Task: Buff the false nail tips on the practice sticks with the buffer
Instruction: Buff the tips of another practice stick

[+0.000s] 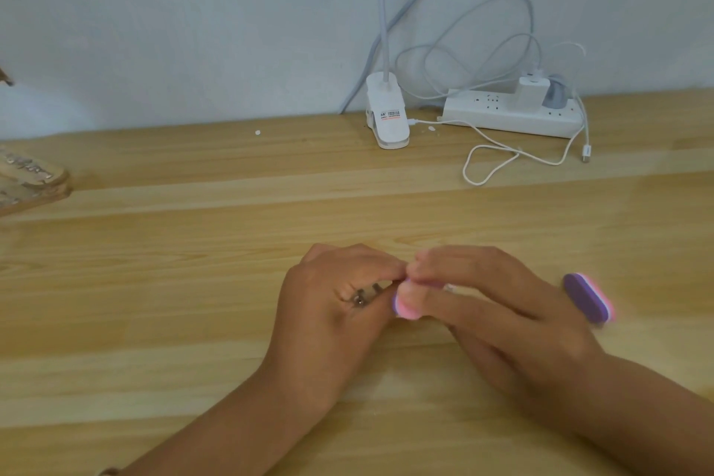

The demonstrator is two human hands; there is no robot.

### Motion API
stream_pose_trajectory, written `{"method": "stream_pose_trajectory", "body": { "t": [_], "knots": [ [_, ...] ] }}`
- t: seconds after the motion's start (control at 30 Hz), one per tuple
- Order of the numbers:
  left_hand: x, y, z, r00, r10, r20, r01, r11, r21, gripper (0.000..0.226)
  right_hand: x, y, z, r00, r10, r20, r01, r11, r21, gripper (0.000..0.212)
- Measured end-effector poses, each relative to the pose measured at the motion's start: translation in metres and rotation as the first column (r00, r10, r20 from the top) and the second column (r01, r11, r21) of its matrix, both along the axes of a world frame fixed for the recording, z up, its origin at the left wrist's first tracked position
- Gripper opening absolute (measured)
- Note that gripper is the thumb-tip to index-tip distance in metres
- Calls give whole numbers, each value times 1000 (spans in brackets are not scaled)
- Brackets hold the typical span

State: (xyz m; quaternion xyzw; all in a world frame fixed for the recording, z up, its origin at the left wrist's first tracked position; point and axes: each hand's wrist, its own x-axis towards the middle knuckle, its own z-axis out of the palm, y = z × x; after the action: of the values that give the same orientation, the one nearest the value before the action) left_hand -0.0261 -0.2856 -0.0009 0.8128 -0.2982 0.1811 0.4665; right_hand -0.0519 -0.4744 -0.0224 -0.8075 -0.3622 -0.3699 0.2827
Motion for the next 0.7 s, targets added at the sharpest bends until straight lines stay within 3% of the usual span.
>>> {"method": "stream_pose_trajectory", "body": {
  "t": [0.17, 0.3, 0.4, 0.53, 0.7],
  "knots": [
    [1, 0, 0, 998, 22, -51, -24, 999, -32, 8, 4, -9, 4, 998, -56, -41, 56, 998, 6, 35],
    [-1, 0, 1, 999, -22, -40, 20, 999, -48, 8, 1, -1, 0, 1000, 25, 6, -25, 1000, 7, 24],
    [0, 0, 1, 994, -8, -110, -5, 993, -120, 11, 5, -5, 2, 999, -28, -17, 29, 999, 38, 34],
    [0, -2, 3, 991, -30, -133, 9, 988, -157, 20, 3, -1, 0, 1000, 18, 6, -18, 999, 33, 30],
    [1, -2, 1, 989, -38, -141, 13, 985, -172, 14, 5, -6, 4, 999, -43, -27, 45, 995, 84, 36]
  ]
}}
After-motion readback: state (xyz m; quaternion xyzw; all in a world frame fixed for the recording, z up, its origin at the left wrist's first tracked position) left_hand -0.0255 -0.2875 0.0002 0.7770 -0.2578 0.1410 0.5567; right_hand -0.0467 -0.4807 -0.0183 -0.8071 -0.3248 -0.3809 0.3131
